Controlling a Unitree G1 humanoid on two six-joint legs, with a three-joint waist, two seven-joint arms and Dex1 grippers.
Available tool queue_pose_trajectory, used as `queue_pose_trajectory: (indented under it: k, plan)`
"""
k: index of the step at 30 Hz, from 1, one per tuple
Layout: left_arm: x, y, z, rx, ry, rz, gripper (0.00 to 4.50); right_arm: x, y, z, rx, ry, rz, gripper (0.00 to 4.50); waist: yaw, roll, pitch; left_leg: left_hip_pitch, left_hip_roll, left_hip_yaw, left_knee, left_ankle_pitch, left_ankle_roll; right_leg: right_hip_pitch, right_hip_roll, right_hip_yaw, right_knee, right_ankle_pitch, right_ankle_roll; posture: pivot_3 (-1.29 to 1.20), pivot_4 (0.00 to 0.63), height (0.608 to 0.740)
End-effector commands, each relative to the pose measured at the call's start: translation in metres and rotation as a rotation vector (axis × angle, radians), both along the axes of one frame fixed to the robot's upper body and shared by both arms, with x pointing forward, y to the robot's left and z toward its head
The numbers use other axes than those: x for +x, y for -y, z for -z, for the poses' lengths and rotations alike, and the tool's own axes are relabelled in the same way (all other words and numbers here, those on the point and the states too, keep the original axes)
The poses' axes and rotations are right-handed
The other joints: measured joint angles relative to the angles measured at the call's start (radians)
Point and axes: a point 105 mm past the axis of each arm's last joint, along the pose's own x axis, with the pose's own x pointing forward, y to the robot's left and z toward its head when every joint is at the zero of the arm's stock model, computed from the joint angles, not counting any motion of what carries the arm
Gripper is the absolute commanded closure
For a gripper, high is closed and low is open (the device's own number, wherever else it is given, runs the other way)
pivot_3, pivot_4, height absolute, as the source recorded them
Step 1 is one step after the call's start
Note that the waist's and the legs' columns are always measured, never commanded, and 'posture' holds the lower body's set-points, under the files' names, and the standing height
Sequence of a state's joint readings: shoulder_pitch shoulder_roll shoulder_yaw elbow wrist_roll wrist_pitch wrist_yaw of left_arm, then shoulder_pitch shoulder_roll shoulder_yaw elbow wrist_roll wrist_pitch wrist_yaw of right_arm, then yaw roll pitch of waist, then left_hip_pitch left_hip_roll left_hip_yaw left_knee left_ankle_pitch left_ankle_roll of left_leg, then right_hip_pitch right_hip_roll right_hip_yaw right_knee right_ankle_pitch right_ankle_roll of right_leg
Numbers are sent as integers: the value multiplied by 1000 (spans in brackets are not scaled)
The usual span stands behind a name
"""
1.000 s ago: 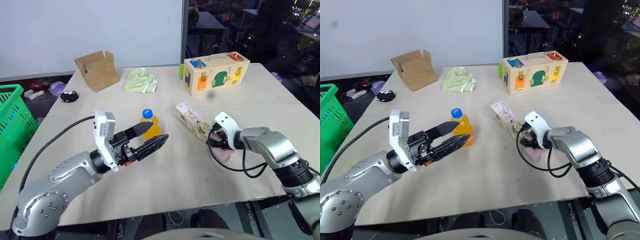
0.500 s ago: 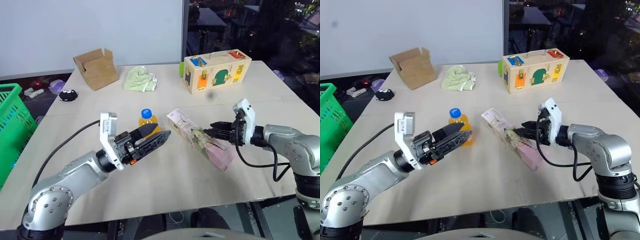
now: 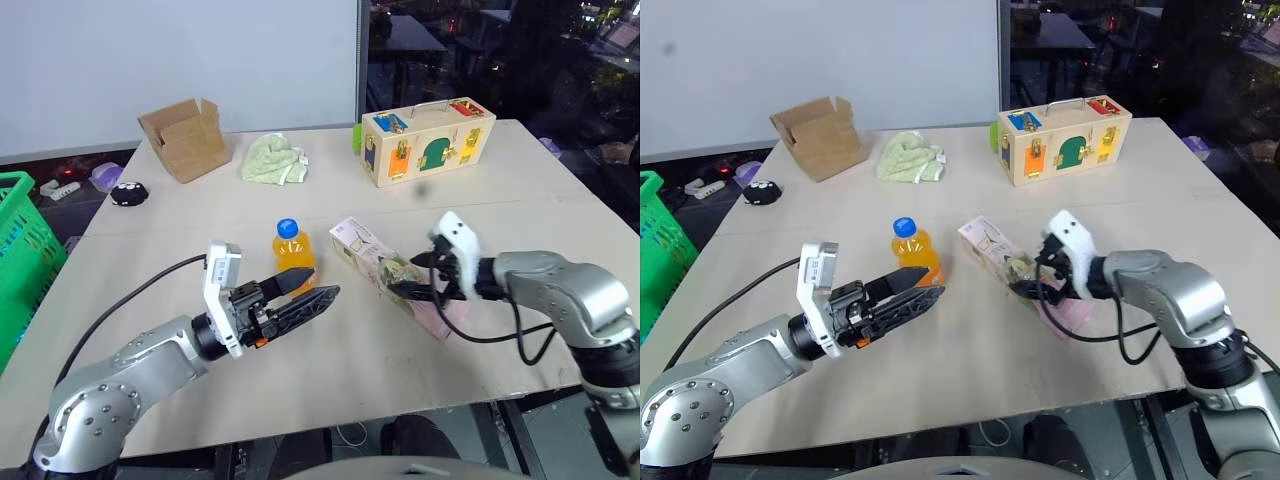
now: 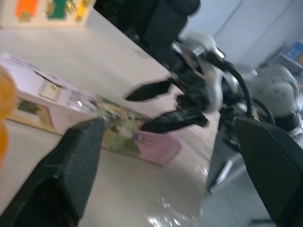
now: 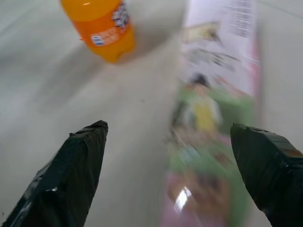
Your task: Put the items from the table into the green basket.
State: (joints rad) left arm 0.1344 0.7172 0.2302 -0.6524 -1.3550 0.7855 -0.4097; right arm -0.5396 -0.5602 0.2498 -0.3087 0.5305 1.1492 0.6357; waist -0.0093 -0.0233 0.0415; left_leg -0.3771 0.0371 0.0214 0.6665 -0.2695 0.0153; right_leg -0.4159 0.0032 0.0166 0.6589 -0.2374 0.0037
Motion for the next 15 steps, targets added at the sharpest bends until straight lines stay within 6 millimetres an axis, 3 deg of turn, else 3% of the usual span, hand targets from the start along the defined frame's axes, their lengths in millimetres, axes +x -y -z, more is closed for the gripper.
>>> queue_pose_trajectory:
  k: [1, 4, 8, 13, 15]
  plan:
    - [-4, 1, -7, 20, 47, 12, 0, 27, 4, 11, -128, 40, 99, 24, 1, 0, 0, 0, 0, 0, 0, 0, 0, 0, 0, 0, 0, 0, 0, 72, 0, 740]
    - [-7, 0, -7, 29, 50, 5, 0, 42, 11, 23, -243, 63, 146, 24, 2, -1, -1, 0, -1, 1, 0, 0, 0, 0, -2, 1, 0, 0, 0, 100, 0, 740]
    - [-13, 0, -3, 40, 50, -18, 0, 59, 16, 25, -335, 123, 152, 24, 12, 0, 0, -1, -1, 1, 0, 0, 0, 0, -4, 1, -1, 1, -1, 120, 0, 740]
    - [-17, 2, -1, 38, 52, -32, 0, 54, 10, 37, -328, 49, 105, 24, 33, -1, 0, -1, 0, 0, 0, 0, 0, 0, -4, 0, -1, 0, 0, 136, 0, 740]
    - [-17, 3, 1, 46, 56, -35, 0, 49, 7, 51, -314, -34, 98, 24, 35, -1, -1, 0, 0, 0, 0, 0, 0, 0, -4, 0, 0, 0, 0, 140, 0, 740]
